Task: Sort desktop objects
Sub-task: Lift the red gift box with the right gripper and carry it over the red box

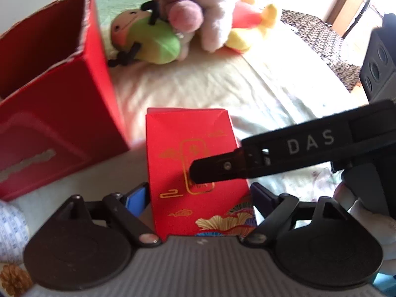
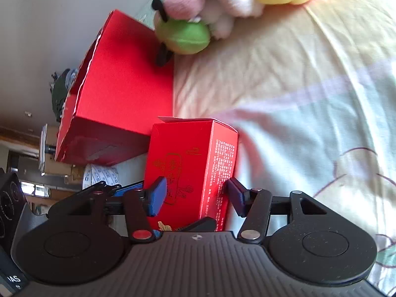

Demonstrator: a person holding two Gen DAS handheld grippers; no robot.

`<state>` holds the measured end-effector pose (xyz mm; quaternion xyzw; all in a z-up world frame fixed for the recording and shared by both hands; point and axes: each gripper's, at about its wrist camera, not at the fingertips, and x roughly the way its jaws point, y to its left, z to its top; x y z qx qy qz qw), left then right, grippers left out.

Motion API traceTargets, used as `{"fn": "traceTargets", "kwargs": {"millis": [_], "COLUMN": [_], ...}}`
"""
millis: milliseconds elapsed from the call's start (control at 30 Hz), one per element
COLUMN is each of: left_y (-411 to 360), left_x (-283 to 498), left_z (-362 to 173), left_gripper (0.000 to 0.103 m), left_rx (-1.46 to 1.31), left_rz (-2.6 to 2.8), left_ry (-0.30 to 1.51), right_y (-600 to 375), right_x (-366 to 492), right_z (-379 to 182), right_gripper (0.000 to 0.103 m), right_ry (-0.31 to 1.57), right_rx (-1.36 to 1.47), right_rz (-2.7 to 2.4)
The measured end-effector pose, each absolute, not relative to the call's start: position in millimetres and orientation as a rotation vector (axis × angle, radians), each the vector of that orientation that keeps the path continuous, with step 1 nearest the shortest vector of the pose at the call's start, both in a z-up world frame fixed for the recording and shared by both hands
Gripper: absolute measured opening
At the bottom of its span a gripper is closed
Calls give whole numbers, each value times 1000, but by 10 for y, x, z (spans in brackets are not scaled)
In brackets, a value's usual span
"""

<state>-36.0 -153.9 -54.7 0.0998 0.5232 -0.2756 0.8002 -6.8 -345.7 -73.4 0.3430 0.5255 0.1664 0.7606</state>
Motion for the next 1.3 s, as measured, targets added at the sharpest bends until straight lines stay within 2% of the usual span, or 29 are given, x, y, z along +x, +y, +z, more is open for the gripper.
{"fn": "traceTargets", "kwargs": {"millis": [167, 367, 633, 800, 1067, 1300], "left_y": [-1836, -2004, -1725, -1331, -620, -175], "left_x": [-461, -451, -228, 72, 596, 950], "left_z": [-357, 139, 905, 1210, 1225, 749], "left_gripper": [85, 85, 85, 85, 85, 85], "left_rx": [247, 242, 207, 174, 137, 60], "left_rz": [-668, -761, -744, -684, -587, -550], "left_ry": [1072, 944, 728, 660, 665, 817], "right_y": [-3618, -3728, -3545, -3162, -2440, -1819], "right_x": [-211, -371, -187, 198, 821, 1321], "right_z": [-550, -11, 664, 951, 1073, 807], "right_gripper": [57, 57, 57, 57, 57, 57], "right_ry": [1083, 921, 697, 629, 654, 824], "right_rx": [762, 662, 619, 556, 478, 368], "right_rz": [300, 240, 278, 350, 454, 481]}}
